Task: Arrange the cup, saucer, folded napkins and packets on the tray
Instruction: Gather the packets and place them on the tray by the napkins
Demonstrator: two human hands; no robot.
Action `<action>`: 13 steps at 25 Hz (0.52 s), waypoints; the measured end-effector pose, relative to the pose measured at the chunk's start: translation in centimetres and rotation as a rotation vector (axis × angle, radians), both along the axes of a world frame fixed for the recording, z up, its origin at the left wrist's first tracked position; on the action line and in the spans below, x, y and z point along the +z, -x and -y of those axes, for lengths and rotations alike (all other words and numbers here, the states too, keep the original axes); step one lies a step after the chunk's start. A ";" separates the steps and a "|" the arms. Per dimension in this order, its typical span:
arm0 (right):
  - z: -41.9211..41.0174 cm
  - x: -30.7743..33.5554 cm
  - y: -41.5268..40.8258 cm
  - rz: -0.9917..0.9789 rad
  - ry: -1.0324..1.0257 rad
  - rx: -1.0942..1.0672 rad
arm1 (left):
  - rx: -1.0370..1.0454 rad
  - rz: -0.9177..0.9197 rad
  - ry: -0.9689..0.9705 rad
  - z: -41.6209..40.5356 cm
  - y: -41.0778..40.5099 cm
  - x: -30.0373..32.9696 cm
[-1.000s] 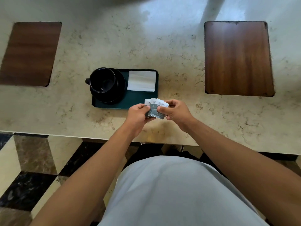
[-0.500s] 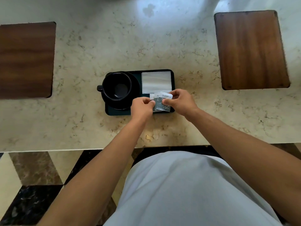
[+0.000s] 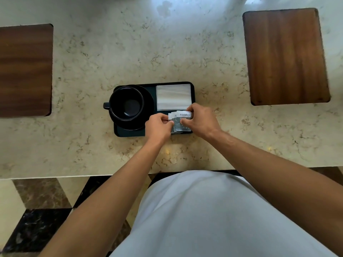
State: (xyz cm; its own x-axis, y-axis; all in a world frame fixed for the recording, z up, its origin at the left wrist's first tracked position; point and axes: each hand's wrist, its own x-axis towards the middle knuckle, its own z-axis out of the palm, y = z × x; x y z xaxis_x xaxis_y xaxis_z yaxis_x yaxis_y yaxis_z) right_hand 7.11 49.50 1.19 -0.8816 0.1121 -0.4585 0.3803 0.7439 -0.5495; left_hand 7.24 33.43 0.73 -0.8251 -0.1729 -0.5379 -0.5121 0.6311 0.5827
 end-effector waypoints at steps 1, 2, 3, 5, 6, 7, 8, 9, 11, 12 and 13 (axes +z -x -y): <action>0.0 -0.1 0.0 -0.016 -0.033 0.031 | -0.027 -0.015 0.028 -0.2 0.0 0.0; 0.1 -0.1 -0.1 -0.037 -0.065 0.060 | -0.060 -0.030 0.058 -0.4 0.0 0.0; 0.1 -0.1 -0.1 -0.057 -0.083 0.076 | -0.091 -0.046 0.090 -0.6 0.0 0.0; 0.0 -0.2 -0.1 -0.080 -0.072 0.078 | -0.128 -0.070 0.140 -0.7 -0.1 -0.2; -0.1 -0.2 -0.1 -0.081 -0.057 0.075 | -0.134 -0.083 0.158 -0.7 -0.2 -0.2; -0.1 -0.3 -0.1 -0.077 -0.040 0.074 | -0.136 -0.099 0.173 -0.6 -0.3 -0.2; -0.2 -0.4 -0.2 -0.072 -0.027 0.075 | -0.137 -0.114 0.182 -0.5 -0.4 -0.2; -0.3 -0.4 -0.2 -0.071 -0.019 0.074 | -0.138 -0.124 0.181 -0.5 -0.5 -0.2; -0.5 -0.5 -0.3 -0.077 -0.008 0.068 | -0.140 -0.128 0.152 -0.5 -0.6 -0.3; -0.6 -0.5 -0.3 -0.081 -0.003 0.070 | -0.140 -0.123 0.130 -0.4 -0.6 -0.3; -0.7 -0.5 -0.4 -0.082 -0.001 0.075 | -0.141 -0.117 0.114 -0.4 -0.6 -0.2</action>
State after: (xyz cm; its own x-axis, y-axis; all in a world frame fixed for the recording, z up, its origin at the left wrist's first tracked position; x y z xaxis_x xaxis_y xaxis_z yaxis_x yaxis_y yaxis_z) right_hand 7.50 50.16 0.67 -0.9222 0.0450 -0.3841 0.2774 0.7690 -0.5759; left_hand 7.85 33.83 0.55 -0.9010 -0.1058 -0.4208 -0.3475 0.7567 0.5537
